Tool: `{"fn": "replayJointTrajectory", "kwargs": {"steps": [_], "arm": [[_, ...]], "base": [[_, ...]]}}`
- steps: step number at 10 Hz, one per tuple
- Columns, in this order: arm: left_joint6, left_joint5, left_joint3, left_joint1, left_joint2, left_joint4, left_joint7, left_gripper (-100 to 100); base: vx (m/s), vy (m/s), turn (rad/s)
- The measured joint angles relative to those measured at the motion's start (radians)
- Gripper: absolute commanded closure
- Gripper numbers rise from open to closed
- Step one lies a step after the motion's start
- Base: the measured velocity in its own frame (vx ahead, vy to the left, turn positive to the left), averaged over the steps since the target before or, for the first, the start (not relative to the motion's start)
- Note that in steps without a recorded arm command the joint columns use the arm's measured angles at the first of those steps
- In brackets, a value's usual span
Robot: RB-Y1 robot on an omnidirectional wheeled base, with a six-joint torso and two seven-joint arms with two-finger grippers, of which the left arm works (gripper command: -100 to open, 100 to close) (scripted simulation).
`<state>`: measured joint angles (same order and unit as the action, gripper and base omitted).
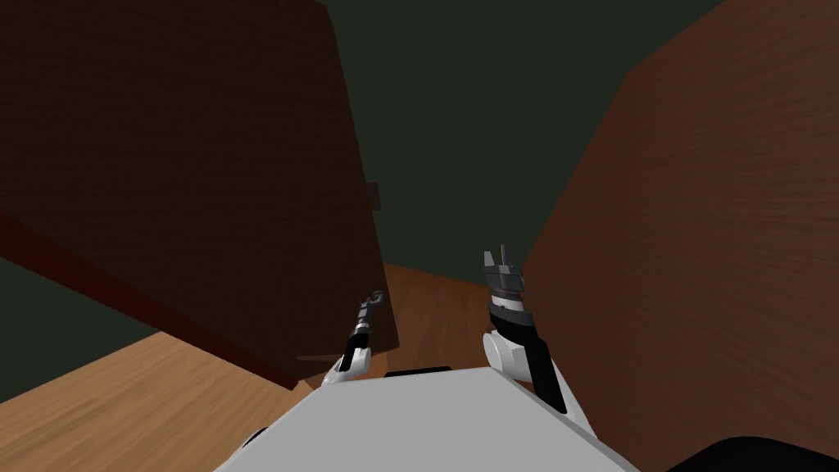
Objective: Push the door open
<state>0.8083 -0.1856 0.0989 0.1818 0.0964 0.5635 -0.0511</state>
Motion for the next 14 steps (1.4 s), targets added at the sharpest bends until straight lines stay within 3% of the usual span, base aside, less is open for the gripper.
{"fn": "replayJointTrajectory", "kwargs": {"steps": [3,5,6,8,9,10,11,14], "arm": [[0.003,-0.015,0.024,0.006,0.002,-0.011,-0.010,100],[-0.002,-0.024,0.036,-0.005,0.004,0.009,-0.016,100],[0.010,-0.030,0.047,0.008,0.007,-0.016,-0.018,100],[0.011,-0.041,0.063,0.000,0.013,-0.011,-0.021,100],[-0.004,-0.047,0.073,-0.019,0.014,0.021,-0.026,100],[-0.004,-0.052,0.081,-0.011,0.016,0.015,-0.032,100],[0.011,-0.060,0.093,0.003,0.018,-0.016,-0.035,100],[-0.008,-0.075,0.117,-0.016,0.019,0.019,-0.049,100]], "base": [[0.188,-0.021,0.034],[0.196,-0.037,0.047],[0.211,-0.030,0.038],[0.207,-0.063,0.050],[0.125,-0.023,0.062],[0.158,-0.025,0.043],[0.183,-0.040,0.047],[0.121,-0.021,0.029]]}}
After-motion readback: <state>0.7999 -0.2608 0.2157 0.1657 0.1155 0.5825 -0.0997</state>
